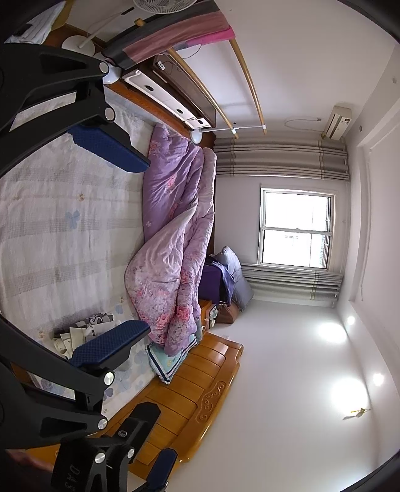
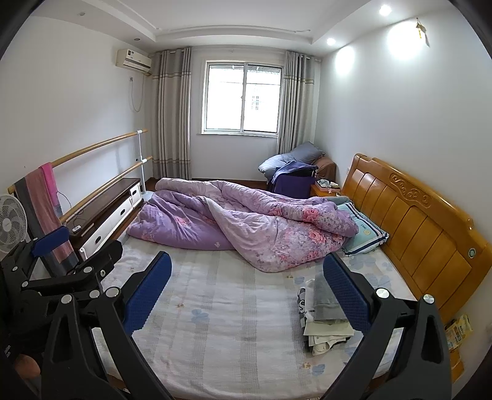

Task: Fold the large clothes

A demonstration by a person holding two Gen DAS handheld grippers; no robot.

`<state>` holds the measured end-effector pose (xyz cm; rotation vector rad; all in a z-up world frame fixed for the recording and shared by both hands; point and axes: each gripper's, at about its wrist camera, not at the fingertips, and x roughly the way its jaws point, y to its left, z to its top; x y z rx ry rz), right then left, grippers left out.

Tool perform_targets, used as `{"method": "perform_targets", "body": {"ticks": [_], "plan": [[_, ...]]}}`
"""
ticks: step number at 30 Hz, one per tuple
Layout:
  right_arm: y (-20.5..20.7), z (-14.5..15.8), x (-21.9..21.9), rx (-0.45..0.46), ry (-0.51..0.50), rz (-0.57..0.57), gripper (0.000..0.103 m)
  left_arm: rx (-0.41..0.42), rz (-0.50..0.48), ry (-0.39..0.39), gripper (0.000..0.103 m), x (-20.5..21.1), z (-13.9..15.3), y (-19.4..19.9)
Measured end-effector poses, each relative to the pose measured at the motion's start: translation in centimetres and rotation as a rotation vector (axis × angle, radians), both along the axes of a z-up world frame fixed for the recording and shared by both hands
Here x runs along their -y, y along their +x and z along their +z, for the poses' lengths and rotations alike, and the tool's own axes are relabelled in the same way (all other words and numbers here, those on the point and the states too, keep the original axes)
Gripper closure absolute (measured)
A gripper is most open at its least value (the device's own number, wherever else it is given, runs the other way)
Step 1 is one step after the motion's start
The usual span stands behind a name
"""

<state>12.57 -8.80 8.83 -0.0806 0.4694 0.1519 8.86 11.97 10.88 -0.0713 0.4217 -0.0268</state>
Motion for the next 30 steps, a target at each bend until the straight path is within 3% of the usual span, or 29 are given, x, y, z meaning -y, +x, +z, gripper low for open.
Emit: {"method": "perform_targets", "body": {"ticks": [30], "plan": [[0.71, 0.15, 0.01, -0.01, -0.003, -0.005, 0.008, -0.014, -0.004, -0.005, 0.006, -0.66, -0.22, 0.68]]}}
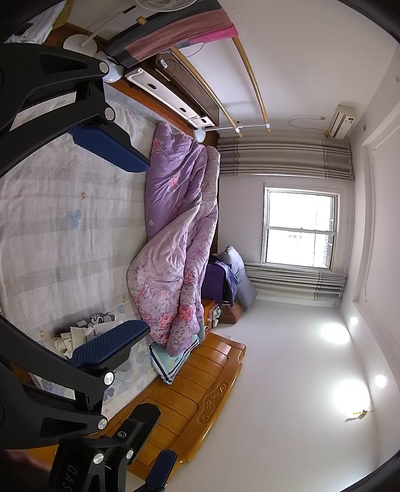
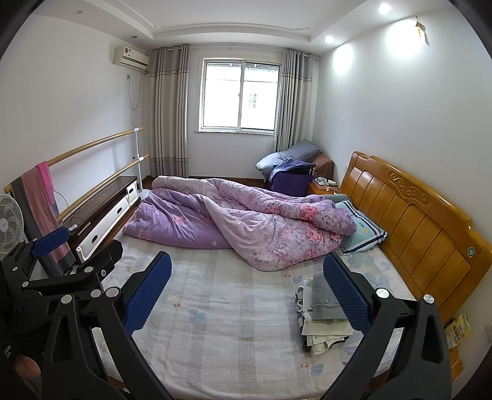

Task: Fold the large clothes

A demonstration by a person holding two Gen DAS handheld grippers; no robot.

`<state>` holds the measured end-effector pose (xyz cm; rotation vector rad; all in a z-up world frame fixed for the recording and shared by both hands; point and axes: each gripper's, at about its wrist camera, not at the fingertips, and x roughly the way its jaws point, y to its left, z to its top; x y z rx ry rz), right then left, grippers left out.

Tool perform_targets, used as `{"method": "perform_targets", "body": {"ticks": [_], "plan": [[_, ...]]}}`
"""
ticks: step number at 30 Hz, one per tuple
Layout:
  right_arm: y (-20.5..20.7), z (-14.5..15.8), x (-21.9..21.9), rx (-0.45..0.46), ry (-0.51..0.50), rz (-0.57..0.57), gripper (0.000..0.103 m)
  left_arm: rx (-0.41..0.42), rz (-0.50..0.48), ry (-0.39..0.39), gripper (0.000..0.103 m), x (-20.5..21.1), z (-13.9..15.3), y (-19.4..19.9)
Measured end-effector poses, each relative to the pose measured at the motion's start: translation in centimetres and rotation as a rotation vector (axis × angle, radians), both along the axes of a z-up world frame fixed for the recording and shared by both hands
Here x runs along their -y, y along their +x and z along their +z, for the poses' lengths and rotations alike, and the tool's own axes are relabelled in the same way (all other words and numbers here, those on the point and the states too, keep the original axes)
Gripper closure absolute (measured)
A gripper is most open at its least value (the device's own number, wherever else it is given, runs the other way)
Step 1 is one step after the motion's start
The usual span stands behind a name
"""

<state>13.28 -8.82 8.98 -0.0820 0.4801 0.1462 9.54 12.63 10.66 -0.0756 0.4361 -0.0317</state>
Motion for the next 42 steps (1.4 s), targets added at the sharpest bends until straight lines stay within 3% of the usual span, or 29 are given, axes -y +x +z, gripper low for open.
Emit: {"method": "perform_targets", "body": {"ticks": [42], "plan": [[0.9, -0.3, 1.6, -0.007, -0.004, -0.013, 0.008, 0.007, -0.019, 0.016, 0.006, 0.5, -0.6, 1.2]]}}
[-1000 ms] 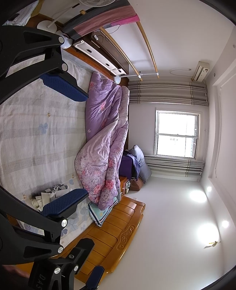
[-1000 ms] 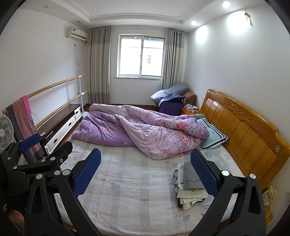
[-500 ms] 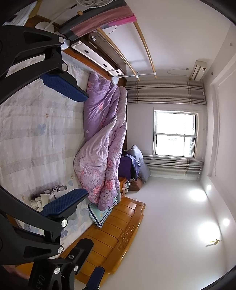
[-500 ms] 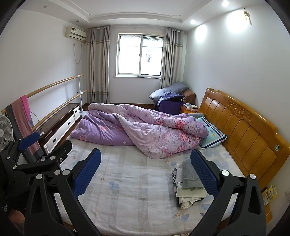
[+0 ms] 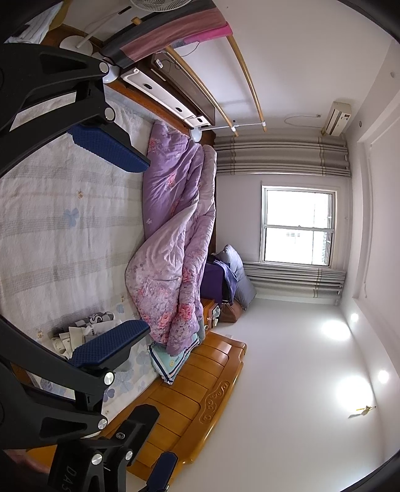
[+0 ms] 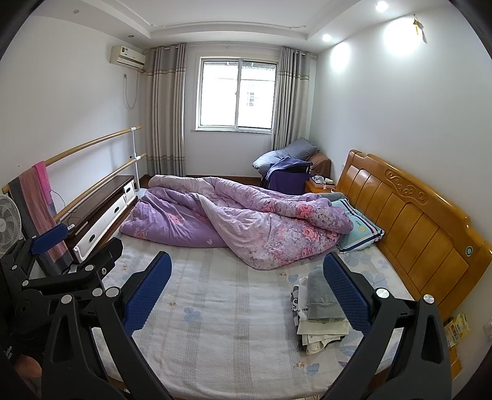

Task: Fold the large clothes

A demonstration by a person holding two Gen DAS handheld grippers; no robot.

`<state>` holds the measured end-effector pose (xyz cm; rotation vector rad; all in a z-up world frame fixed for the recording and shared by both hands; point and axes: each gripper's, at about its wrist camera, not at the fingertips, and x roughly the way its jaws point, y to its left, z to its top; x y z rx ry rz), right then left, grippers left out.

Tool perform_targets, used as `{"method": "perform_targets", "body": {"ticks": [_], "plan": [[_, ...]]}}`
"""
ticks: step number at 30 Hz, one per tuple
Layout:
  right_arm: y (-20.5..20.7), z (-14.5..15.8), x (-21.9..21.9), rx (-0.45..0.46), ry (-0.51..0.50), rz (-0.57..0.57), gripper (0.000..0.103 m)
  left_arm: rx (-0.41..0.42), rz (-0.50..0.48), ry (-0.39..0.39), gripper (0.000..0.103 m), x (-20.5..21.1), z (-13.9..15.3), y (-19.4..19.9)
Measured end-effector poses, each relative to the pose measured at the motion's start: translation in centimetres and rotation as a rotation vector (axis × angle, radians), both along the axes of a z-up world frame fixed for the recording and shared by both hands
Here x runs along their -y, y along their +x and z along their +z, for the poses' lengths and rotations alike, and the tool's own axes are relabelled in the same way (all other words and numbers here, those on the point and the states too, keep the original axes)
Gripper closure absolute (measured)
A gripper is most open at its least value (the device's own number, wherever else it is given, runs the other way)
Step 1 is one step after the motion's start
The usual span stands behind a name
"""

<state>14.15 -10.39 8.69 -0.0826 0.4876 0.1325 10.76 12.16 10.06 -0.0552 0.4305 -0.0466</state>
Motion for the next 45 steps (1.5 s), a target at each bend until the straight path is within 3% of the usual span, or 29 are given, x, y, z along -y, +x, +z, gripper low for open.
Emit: {"method": "perform_targets", "body": {"ticks": [25, 45], "plan": [[0.0, -0.2, 0.0, -0.006, 0.001, 0.002, 0.008, -0.004, -0.001, -0.003, 0.006, 0.0, 0.0, 0.2], [2.2, -1.1, -1.2, -0.043, 0.003, 0.004, 0.008, -0.045, -0.011, -0.023, 0.006, -0.4, -2.2, 1.8]]}}
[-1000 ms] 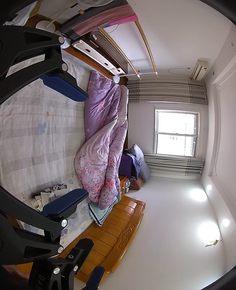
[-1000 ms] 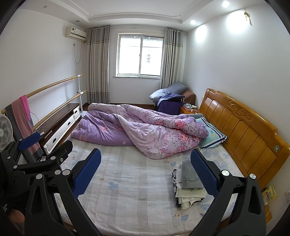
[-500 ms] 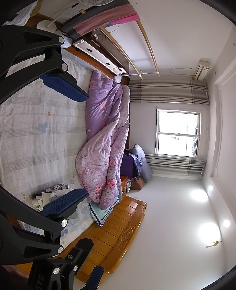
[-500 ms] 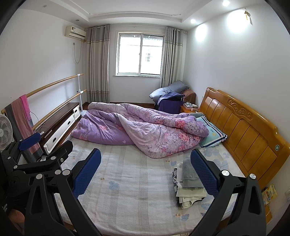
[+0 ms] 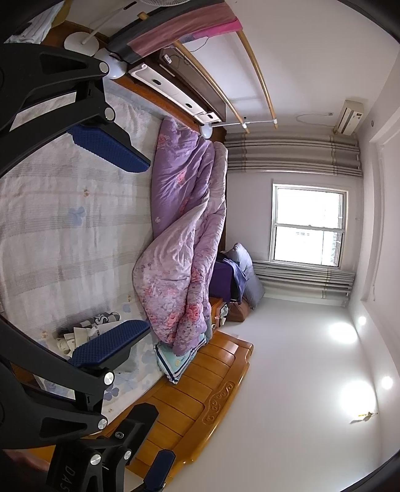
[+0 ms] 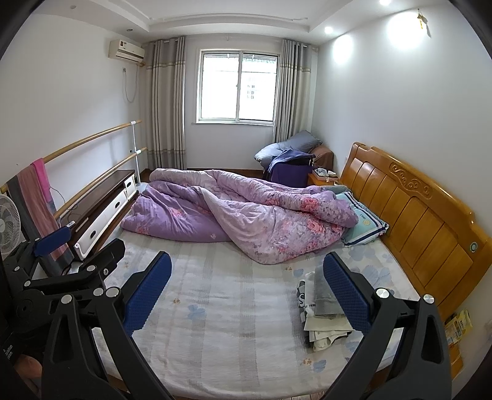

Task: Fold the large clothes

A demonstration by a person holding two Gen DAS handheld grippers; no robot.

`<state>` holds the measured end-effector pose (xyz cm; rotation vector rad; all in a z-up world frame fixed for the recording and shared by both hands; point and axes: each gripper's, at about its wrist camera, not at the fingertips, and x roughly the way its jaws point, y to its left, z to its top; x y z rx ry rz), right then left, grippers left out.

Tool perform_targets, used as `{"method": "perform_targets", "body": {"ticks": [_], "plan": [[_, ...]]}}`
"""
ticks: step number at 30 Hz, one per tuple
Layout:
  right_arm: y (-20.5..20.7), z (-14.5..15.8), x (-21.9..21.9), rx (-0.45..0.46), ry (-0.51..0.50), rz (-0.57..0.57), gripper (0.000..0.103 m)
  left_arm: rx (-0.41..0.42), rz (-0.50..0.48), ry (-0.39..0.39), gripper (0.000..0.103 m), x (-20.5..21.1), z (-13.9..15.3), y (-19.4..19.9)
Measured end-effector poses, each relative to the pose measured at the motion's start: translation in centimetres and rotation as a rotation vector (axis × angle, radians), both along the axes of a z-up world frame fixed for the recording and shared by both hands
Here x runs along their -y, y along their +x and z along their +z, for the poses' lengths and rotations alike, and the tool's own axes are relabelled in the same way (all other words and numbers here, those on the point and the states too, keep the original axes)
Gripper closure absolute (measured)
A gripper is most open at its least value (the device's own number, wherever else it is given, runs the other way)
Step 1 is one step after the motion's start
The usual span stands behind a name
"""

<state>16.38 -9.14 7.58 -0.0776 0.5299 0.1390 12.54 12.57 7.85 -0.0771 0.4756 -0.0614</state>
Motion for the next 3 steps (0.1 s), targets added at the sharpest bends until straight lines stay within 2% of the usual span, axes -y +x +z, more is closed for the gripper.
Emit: {"method": "perform_targets", "body": {"ticks": [3], "plan": [[0.83, -0.46, -0.52, -0.017, 0.002, 0.006, 0.008, -0.022, 0.0, -0.013, 0.006, -0.62, -0.53, 0.64]]}}
